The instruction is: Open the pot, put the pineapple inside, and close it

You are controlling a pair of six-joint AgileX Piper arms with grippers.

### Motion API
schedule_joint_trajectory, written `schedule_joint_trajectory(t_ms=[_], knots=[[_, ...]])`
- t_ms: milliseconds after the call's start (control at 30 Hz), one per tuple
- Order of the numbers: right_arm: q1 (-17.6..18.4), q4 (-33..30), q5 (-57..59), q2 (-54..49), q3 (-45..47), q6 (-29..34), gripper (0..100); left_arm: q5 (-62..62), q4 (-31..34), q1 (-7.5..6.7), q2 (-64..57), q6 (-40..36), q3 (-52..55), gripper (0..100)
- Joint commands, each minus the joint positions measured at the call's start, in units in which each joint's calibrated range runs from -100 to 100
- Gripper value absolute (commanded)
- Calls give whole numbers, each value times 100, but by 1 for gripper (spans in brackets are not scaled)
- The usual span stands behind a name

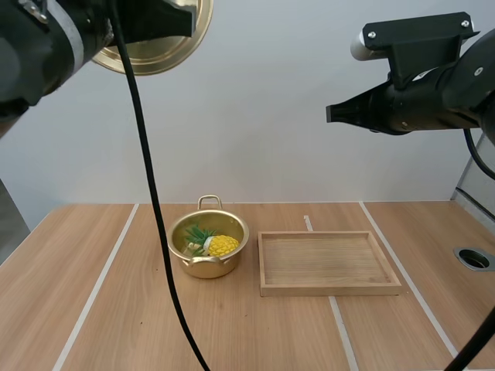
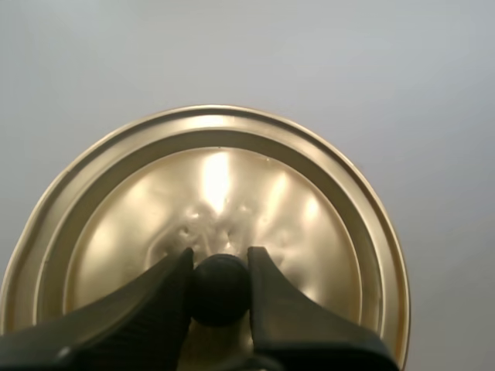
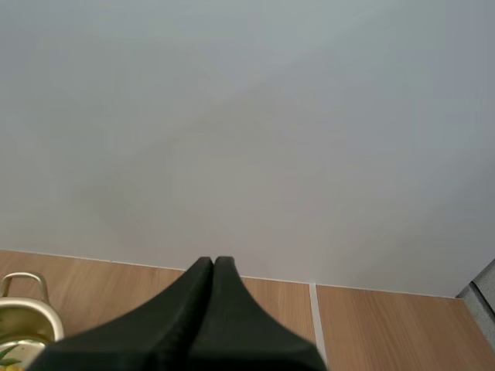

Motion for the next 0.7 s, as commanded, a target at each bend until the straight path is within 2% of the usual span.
schedule_joint_trajectory(t_ms=[0, 167, 667], knots=[[-29, -15, 14, -69, -22, 20, 0, 1059, 210, -18, 296, -57, -26, 0], [-29, -14, 49, -69, -22, 20, 0, 2022, 315, -18, 826, -57, -26, 0], [-29, -14, 235, -69, -22, 20, 0, 2894, 315, -18, 2505, 5, 1, 0]])
